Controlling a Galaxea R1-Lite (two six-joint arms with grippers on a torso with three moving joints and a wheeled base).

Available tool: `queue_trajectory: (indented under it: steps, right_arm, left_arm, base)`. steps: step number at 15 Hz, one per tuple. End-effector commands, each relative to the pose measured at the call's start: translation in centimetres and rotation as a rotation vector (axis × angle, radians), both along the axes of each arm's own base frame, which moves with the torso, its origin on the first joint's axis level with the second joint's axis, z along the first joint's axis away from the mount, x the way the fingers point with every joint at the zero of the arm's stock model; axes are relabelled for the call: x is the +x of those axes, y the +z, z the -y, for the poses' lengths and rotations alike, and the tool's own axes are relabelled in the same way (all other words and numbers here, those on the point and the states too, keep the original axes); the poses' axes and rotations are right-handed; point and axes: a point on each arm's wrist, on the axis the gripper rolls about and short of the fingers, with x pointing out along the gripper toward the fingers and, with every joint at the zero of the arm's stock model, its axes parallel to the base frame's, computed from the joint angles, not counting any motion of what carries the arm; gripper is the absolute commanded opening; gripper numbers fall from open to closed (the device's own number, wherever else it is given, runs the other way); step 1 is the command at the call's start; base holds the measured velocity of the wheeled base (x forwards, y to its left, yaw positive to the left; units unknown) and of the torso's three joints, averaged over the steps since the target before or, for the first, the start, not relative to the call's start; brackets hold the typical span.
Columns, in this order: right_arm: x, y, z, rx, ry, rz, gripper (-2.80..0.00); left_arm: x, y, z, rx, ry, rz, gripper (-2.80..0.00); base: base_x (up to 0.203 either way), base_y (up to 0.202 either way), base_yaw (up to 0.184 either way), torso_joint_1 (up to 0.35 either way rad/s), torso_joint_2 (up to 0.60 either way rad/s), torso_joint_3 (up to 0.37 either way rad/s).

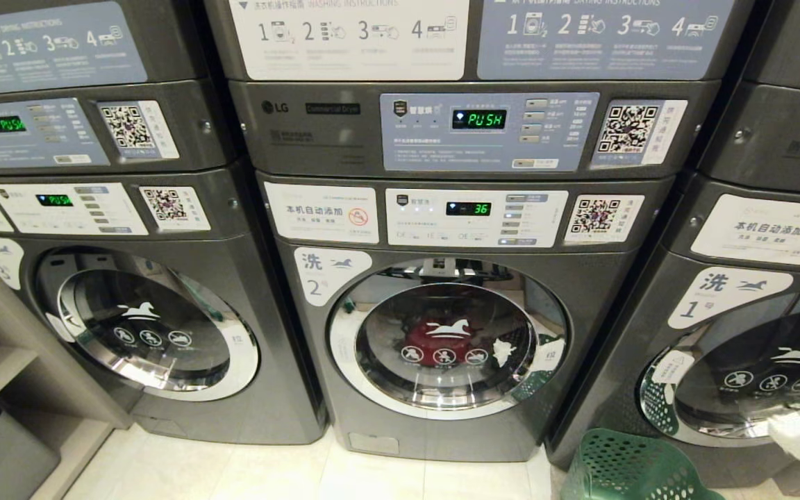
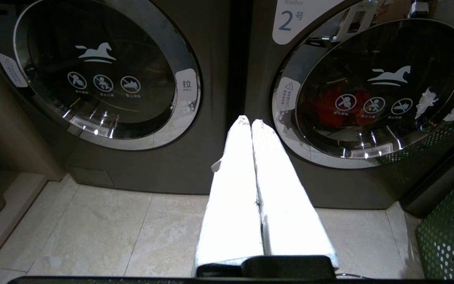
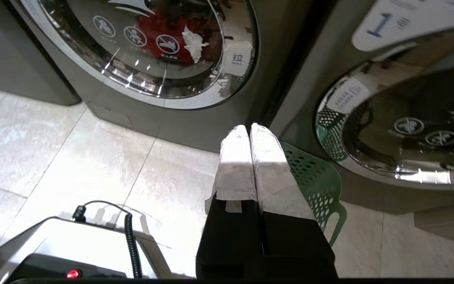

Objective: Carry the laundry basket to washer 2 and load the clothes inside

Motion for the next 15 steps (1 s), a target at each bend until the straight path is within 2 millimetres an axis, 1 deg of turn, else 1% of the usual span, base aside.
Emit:
queue_trajectory:
  steps: [1, 3, 4, 5, 7, 9, 15]
  right_arm:
    - [-5.6, -1.9, 0.8, 0.027, -0.035, 0.192, -2.8]
    - [-8.2, -4.5, 1.0, 0.039, -0.066, 0.267, -2.8]
    - [-9.1, -5.4, 1.0, 0.039, -0.071, 0.317, -2.8]
    - [-9.6, -6.2, 1.0, 0.038, -0.077, 0.35, -2.8]
    - [-9.7, -7.5, 0.9, 0.061, -0.097, 0.313, -2.8]
    - [-9.6, -7.7, 0.9, 0.115, -0.137, 0.29, -2.8]
    - [-9.6, -7.8, 0.9, 0.114, -0.135, 0.285, -2.8]
  left_arm:
    - [0.0, 0.0, 0.0, 0.0, 0.002, 0.0, -2.8]
    - [0.0, 0.0, 0.0, 0.0, 0.0, 0.0, -2.8]
    - [0.0, 0.0, 0.0, 0.0, 0.001, 0.0, -2.8]
    - [0.0, 0.0, 0.0, 0.0, 0.0, -0.001, -2.8]
    - [0.0, 0.0, 0.0, 0.0, 0.001, -0.001, -2.8]
    - [0.0, 0.0, 0.0, -0.002, 0.002, -0.002, -2.8]
    - [0.0, 0.0, 0.0, 0.0, 0.0, -0.001, -2.8]
  base:
    - [0.0, 0.0, 0.0, 0.0, 0.0, 0.0]
    - [0.0, 0.0, 0.0, 0.0, 0.0, 0.0]
    - [0.0, 0.0, 0.0, 0.0, 0.0, 0.0]
    - [0.0, 0.0, 0.0, 0.0, 0.0, 0.0]
    - [0.0, 0.0, 0.0, 0.0, 0.0, 0.0]
    - [0.0, 0.0, 0.0, 0.0, 0.0, 0.0]
    - [0.0, 0.0, 0.0, 0.0, 0.0, 0.0]
